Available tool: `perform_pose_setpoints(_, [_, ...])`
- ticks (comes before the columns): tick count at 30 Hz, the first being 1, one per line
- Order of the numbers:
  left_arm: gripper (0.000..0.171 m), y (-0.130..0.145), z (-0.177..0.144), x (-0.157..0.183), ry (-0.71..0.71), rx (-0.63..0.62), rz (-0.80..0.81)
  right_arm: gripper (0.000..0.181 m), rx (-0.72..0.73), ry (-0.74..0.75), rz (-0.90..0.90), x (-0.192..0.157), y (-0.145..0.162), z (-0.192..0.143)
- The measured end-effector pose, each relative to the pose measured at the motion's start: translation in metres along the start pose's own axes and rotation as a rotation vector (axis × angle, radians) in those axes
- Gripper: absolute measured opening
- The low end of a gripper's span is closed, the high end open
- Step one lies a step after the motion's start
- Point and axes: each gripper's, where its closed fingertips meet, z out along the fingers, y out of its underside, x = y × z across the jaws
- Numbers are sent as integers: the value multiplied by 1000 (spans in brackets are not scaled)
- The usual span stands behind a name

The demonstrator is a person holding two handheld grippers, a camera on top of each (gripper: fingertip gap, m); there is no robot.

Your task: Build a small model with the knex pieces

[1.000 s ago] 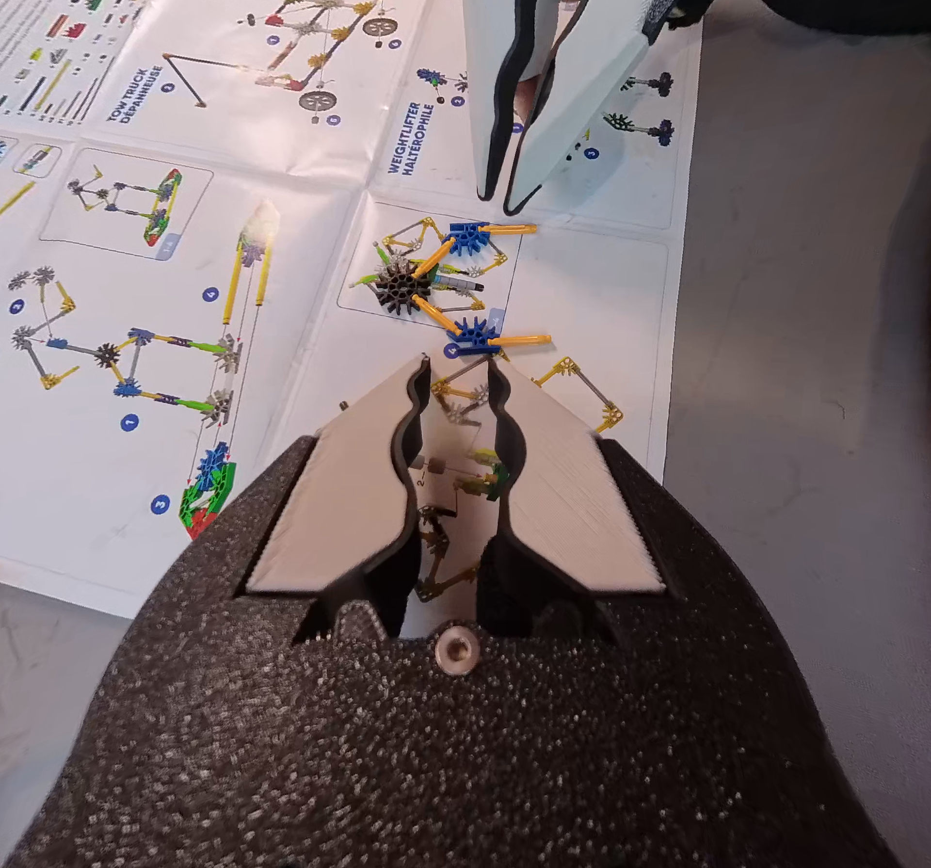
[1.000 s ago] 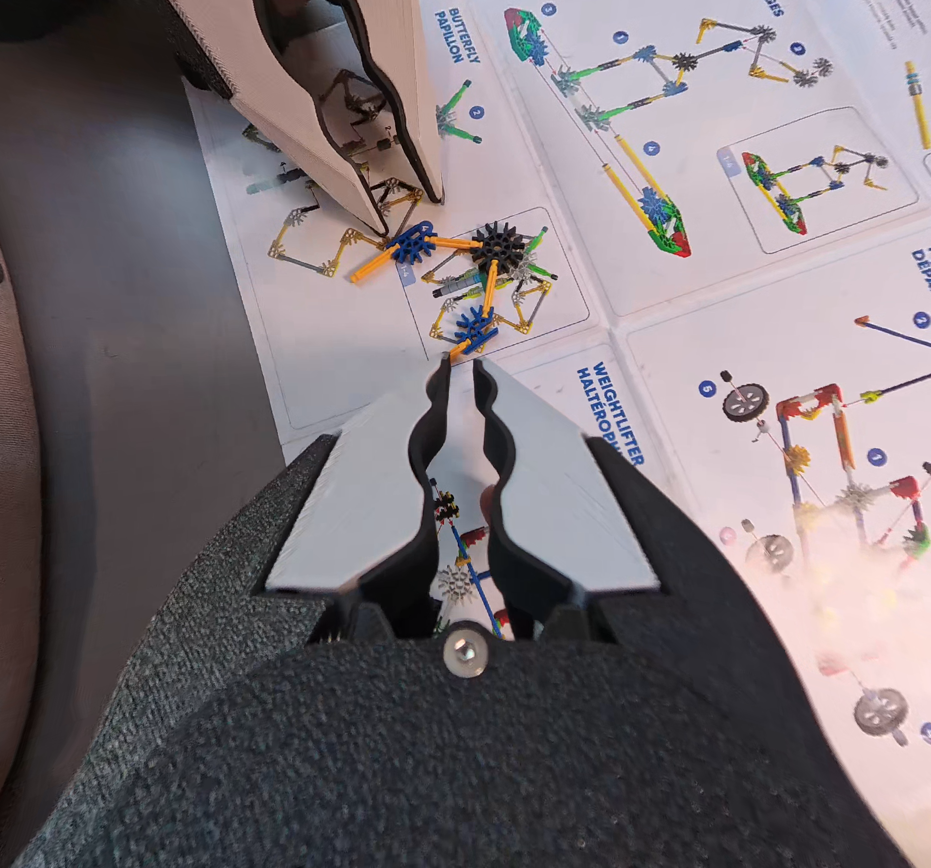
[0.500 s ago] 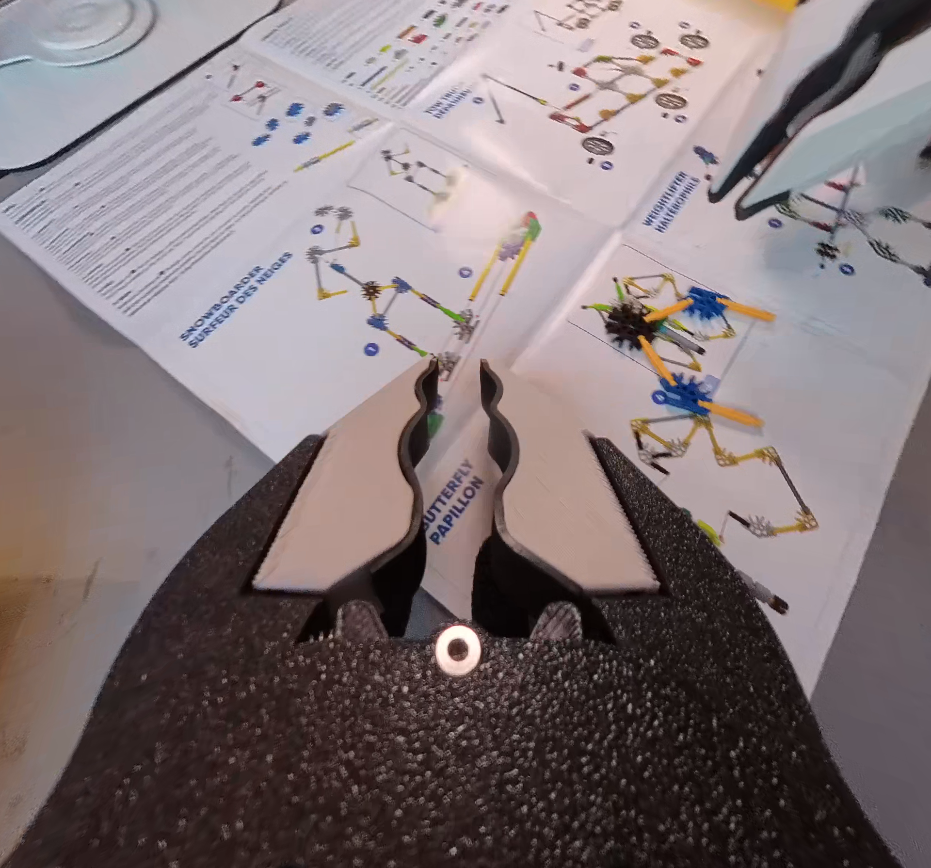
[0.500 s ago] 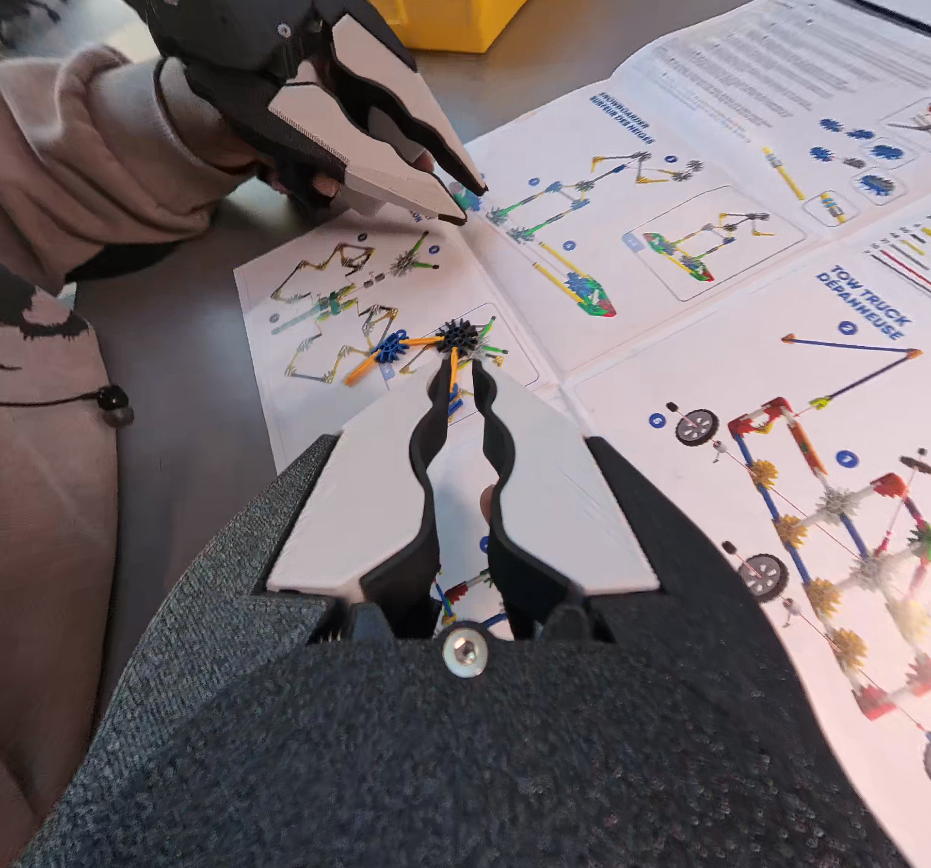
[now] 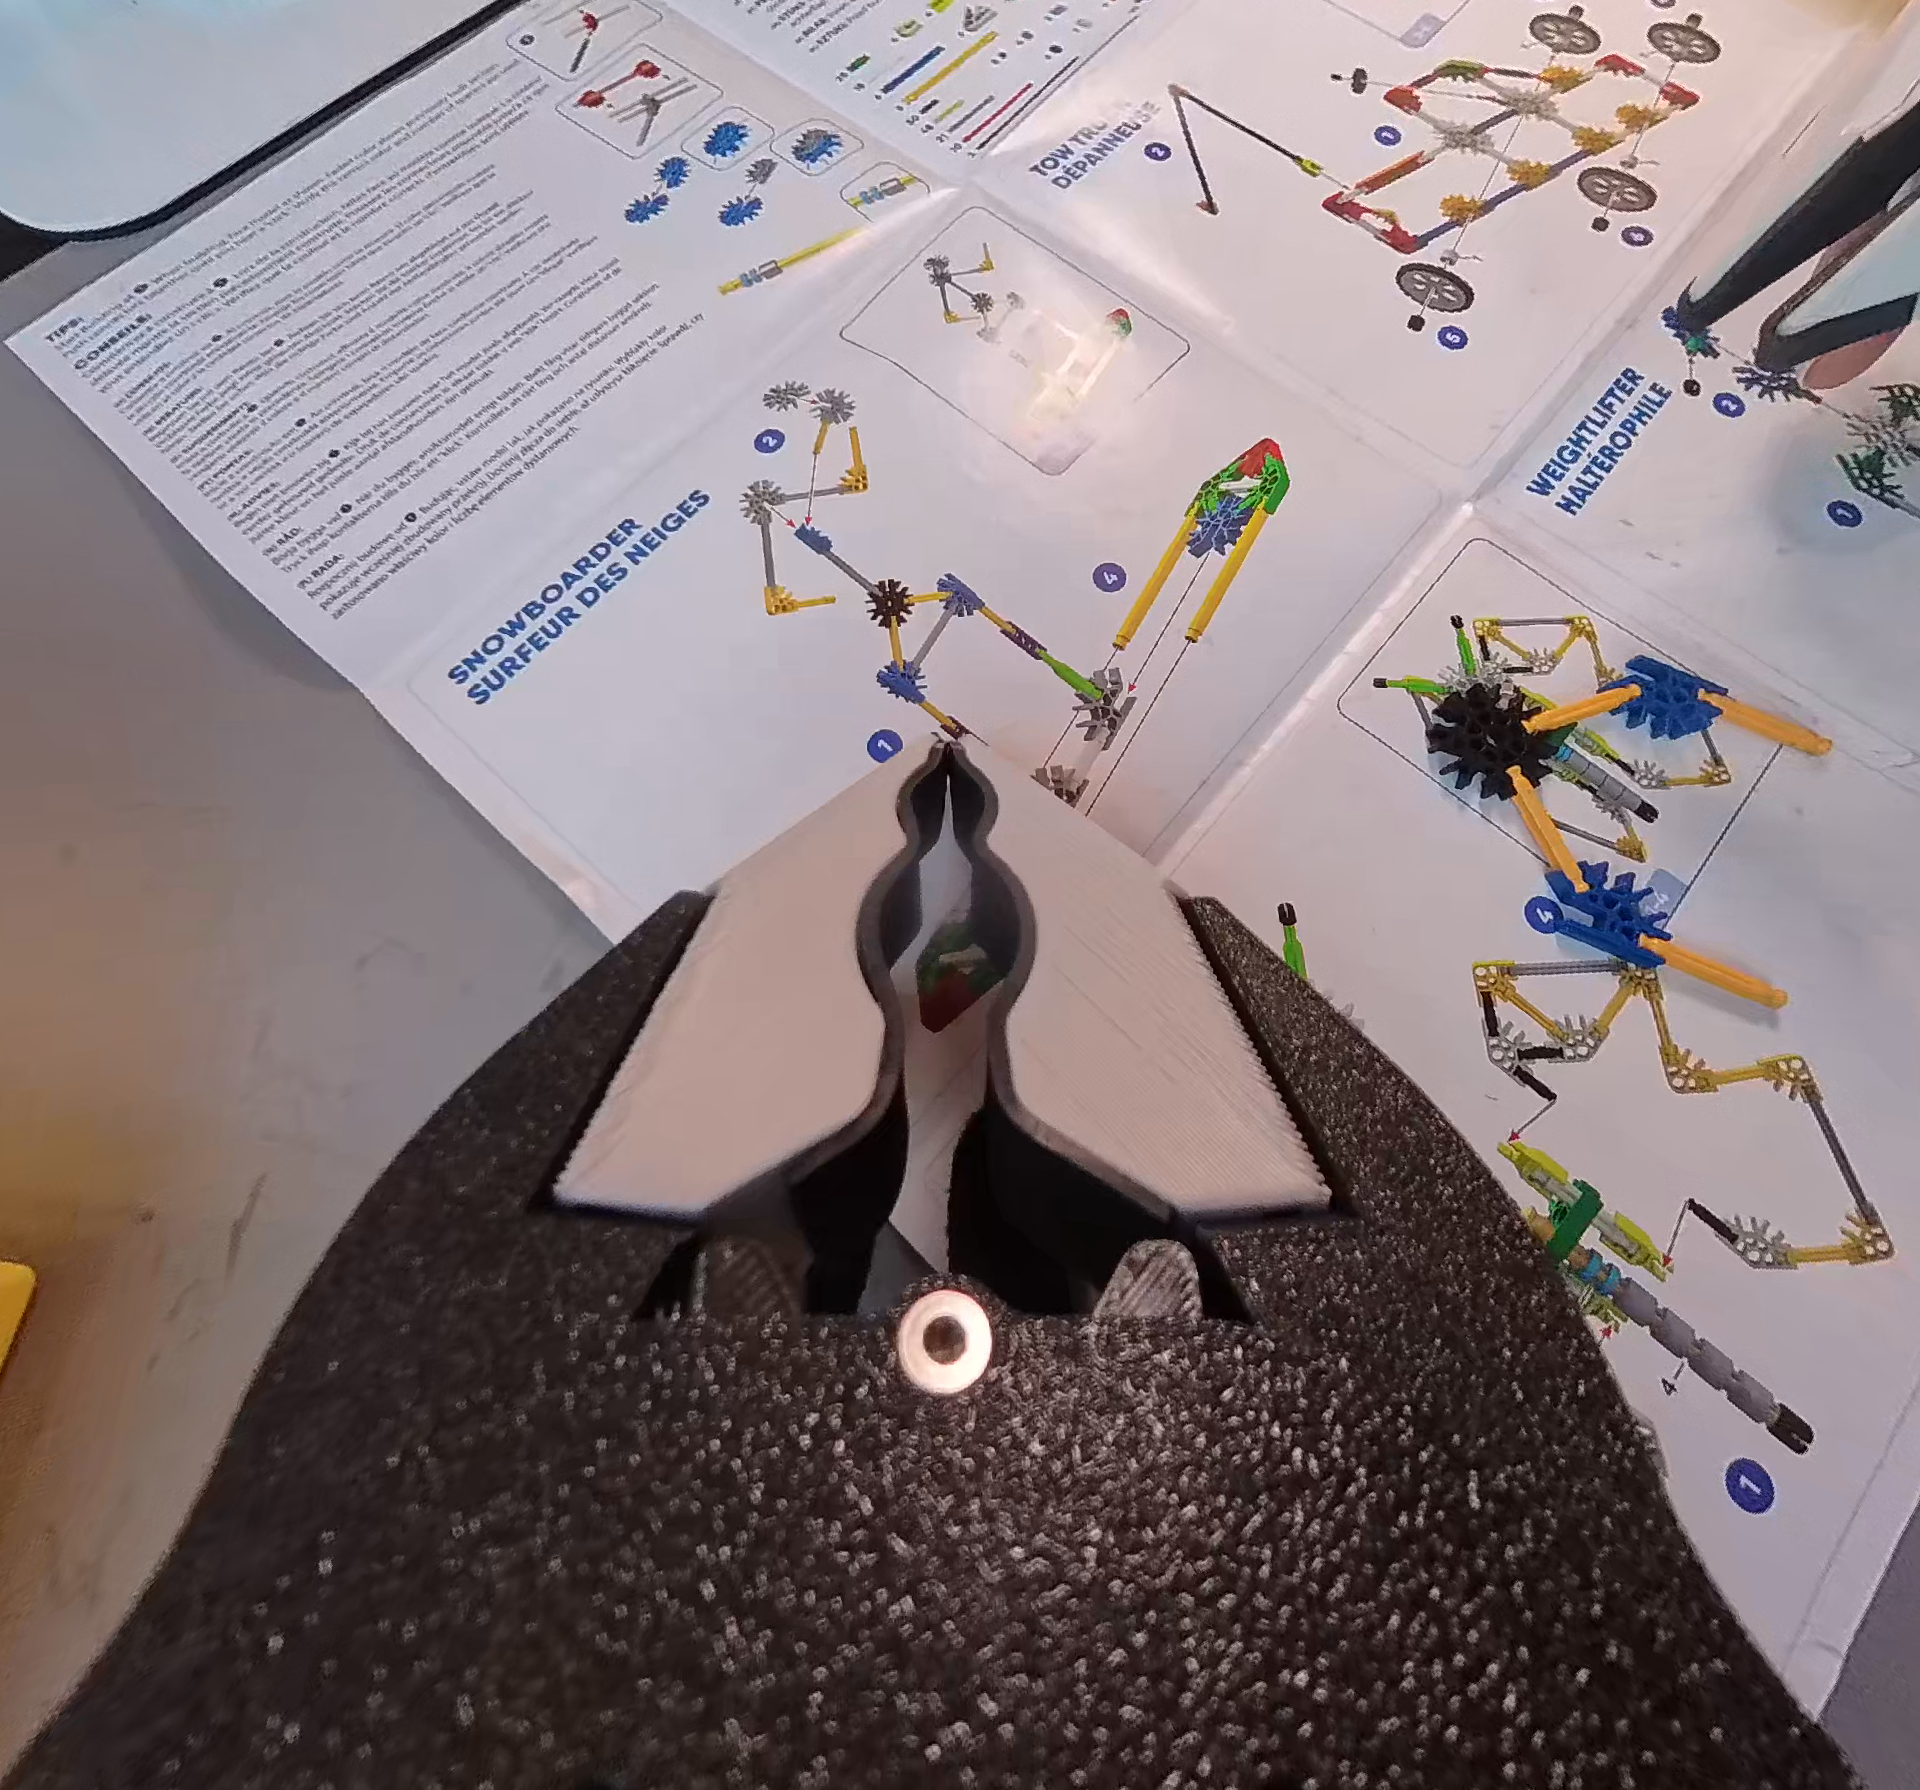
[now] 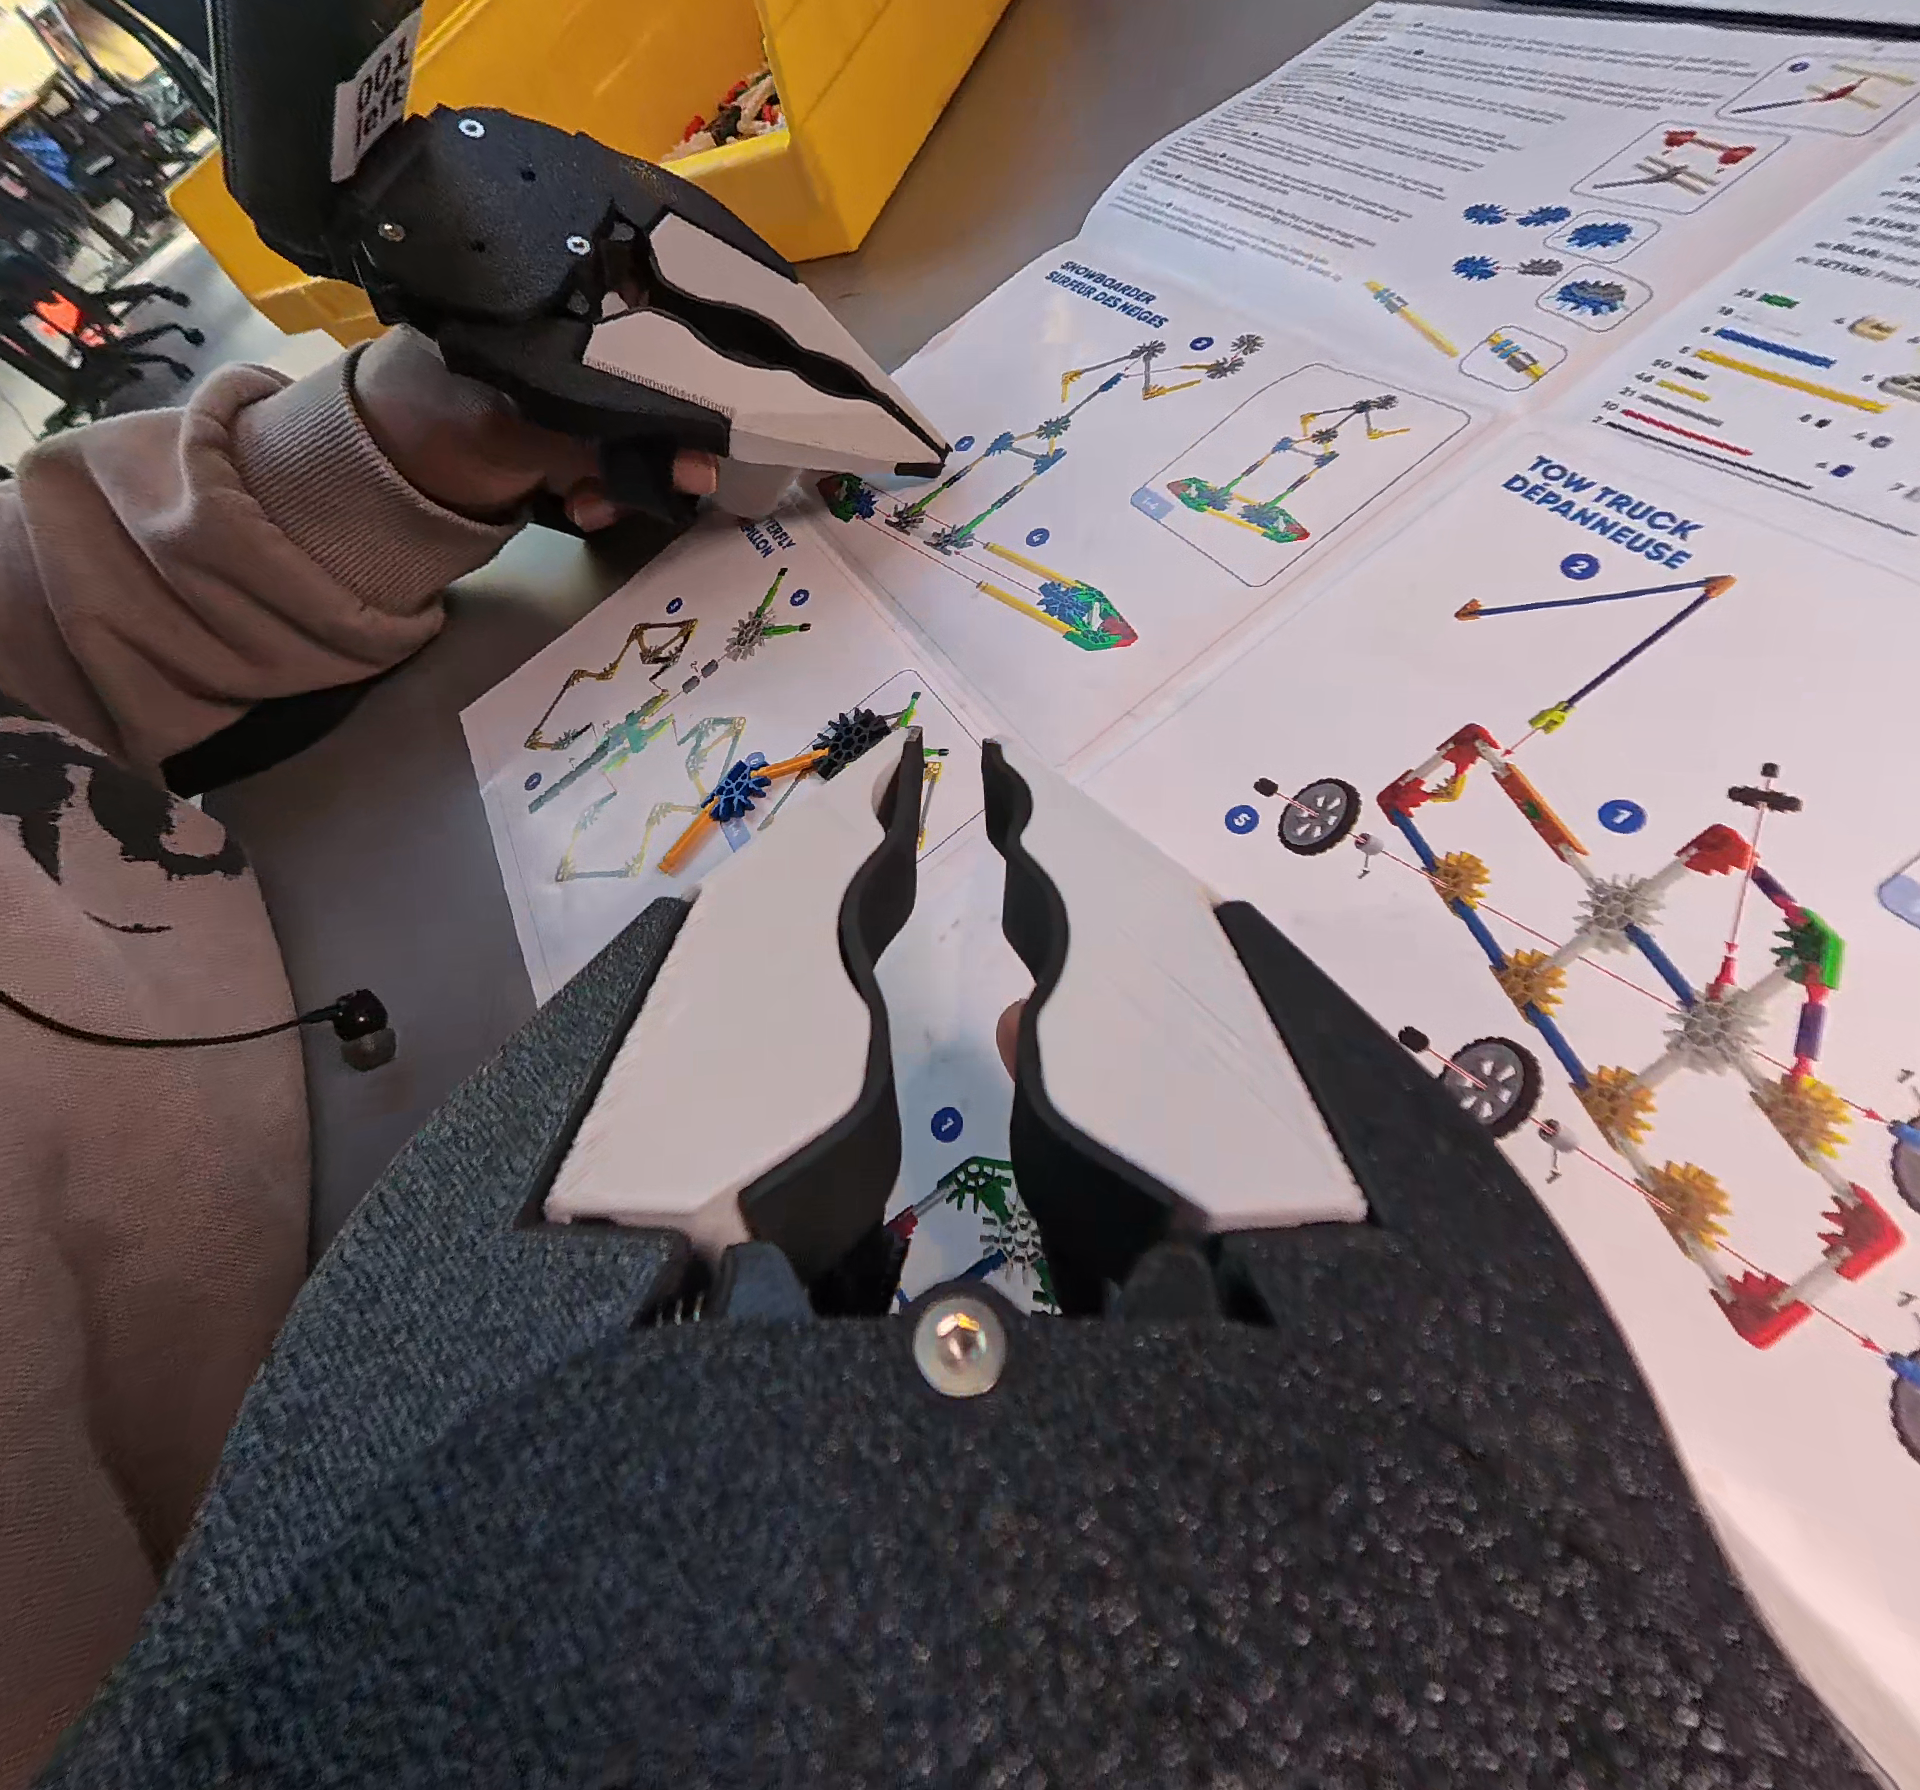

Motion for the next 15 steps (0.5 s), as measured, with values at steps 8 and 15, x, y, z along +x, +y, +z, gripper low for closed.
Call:
perform_pose_setpoints(8, [0, 1, 2, 2, 1, -12, 22, 13, -13, 5, 17, 1, 2, 0])
perform_pose_setpoints(15, [0, -10, 12, 12, 4, -4, 76, 14, -16, 3, 22, 1, 4, 0])
